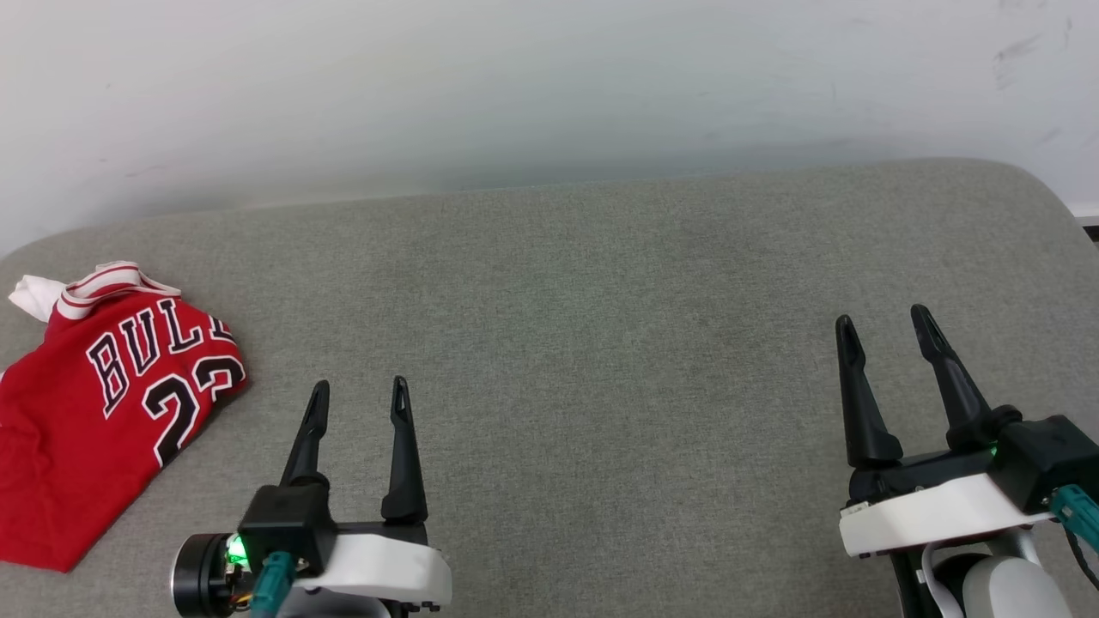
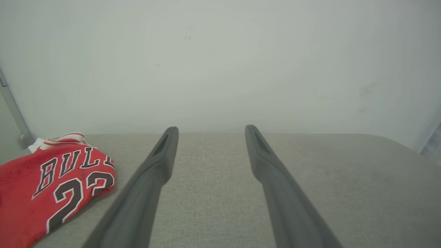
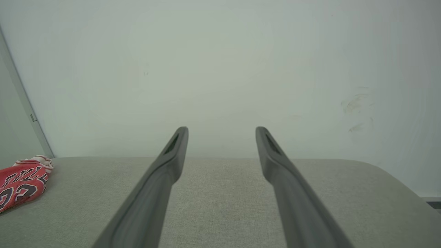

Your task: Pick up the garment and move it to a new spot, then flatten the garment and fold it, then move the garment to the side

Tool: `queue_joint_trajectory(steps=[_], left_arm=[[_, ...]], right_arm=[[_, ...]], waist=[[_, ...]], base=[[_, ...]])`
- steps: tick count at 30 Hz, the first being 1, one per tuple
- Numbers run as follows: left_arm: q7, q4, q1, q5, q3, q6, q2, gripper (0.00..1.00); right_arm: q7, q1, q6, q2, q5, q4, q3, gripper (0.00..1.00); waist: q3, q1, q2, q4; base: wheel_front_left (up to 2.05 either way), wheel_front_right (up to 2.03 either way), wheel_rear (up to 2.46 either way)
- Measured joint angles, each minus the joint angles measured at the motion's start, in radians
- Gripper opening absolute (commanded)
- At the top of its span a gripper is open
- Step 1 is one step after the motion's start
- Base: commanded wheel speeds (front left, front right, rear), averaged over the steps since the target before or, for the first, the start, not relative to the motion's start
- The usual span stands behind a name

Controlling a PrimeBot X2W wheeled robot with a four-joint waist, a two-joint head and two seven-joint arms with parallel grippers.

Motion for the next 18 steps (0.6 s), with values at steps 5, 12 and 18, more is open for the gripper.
queue_joint_trajectory(steps=[5, 12, 18], left_arm=[[-0.012, 0.017, -0.021, 0.036, -0.080, 0.055, 0.042, 1.00], [-0.027, 0.007, -0.024, 0.026, -0.103, 0.090, 0.045, 1.00], [-0.040, -0.012, 0.006, 0.000, -0.015, 0.011, -0.009, 1.00]], right_arm=[[-0.010, 0.000, 0.000, 0.000, -0.044, 0.002, 0.009, 1.00], [-0.027, 0.000, 0.000, 0.000, -0.024, 0.004, 0.030, 1.00], [-0.039, 0.001, 0.000, 0.000, -0.006, 0.019, 0.028, 1.00]], waist=[[0.003, 0.0000, 0.0000, -0.003], [0.005, 0.0000, 0.0000, -0.006], [0.009, 0.0000, 0.0000, -0.008]], base=[[0.00, 0.00, 0.00], [0.00, 0.00, 0.00], [0.00, 0.00, 0.00]])
